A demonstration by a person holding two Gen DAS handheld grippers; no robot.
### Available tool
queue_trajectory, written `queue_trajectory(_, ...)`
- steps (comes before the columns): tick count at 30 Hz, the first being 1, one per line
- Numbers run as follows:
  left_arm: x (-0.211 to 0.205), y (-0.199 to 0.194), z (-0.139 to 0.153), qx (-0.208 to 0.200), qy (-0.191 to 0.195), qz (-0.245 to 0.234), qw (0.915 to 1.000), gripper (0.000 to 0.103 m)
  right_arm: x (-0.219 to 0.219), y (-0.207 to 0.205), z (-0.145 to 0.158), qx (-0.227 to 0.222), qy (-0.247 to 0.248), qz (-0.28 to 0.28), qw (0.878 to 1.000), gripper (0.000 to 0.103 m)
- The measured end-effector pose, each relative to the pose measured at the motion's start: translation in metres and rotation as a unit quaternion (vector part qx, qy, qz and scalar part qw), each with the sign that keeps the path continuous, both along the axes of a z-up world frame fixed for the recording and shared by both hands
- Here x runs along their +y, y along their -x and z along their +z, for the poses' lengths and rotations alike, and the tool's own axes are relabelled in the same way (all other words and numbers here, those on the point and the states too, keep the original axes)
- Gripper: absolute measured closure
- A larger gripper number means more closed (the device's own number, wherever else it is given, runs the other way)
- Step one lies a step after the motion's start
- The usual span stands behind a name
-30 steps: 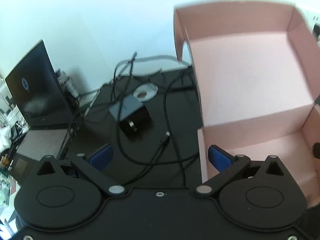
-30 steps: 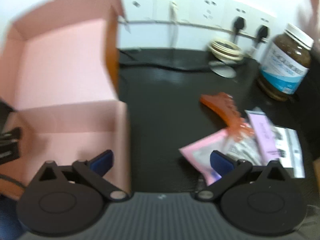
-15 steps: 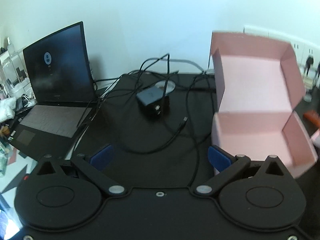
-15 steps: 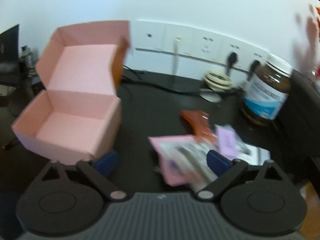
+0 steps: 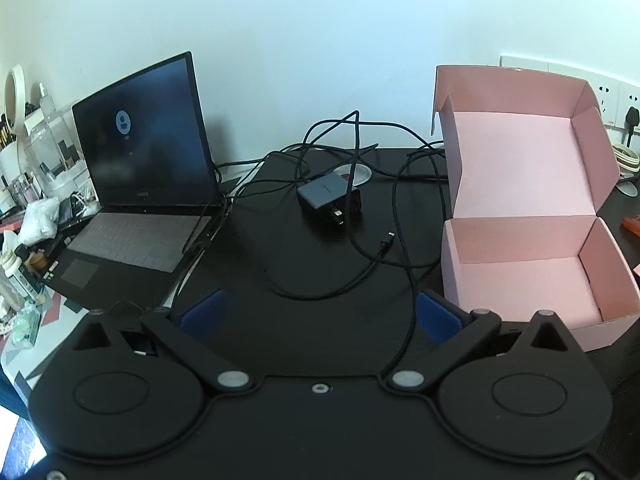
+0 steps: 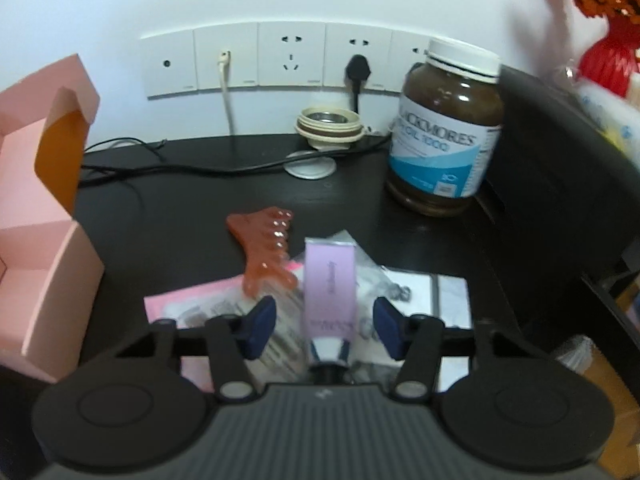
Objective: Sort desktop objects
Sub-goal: 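Grasp the orange-red hair clip with the right gripper, then carry the hair clip into the pink box and open the right gripper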
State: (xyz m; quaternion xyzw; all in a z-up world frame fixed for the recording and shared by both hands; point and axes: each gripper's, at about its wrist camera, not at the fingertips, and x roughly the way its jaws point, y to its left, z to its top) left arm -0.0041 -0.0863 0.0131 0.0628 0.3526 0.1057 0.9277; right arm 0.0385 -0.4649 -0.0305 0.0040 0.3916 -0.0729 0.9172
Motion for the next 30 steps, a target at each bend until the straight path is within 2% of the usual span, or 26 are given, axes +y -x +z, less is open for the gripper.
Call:
queue_trajectory(4,0.0,0.001,-0.002,0.006,-0.002,0.007,1.0,0.0,0.016,-0.028,-0.003,0.014,0.007,0.046,0.999,0.049)
queue_trajectory(8,0.0,0.002,-0.004,0.011,-0.003,0.013,0.9998,0.0,0.022,-0.06,-0.016,0.02,-0.028,0.04,0.999,0.049)
queue_trajectory(12,0.004,0.002,-0.006,0.015,-0.006,0.023,0.9996,0.0,0.024,-0.083,-0.026,0.041,-0.024,0.045,0.998,0.049)
queue_trajectory(16,0.009,0.001,-0.008,0.019,-0.008,0.033,0.9992,0.0,0.018,-0.091,-0.028,0.039,-0.03,0.045,0.998,0.05)
queue_trajectory(19,0.01,-0.001,-0.01,0.024,-0.008,0.037,0.999,0.0,0.015,-0.093,-0.028,0.035,-0.031,0.045,0.998,0.057)
queue_trajectory(26,0.008,-0.003,-0.01,0.022,-0.007,0.028,0.9993,0.0,0.018,-0.09,-0.026,0.037,-0.026,0.064,0.997,0.06)
queue_trajectory(30,0.007,-0.004,-0.01,0.022,-0.005,0.022,0.9995,0.0,0.021,-0.077,-0.017,0.009,-0.033,0.066,0.997,0.061)
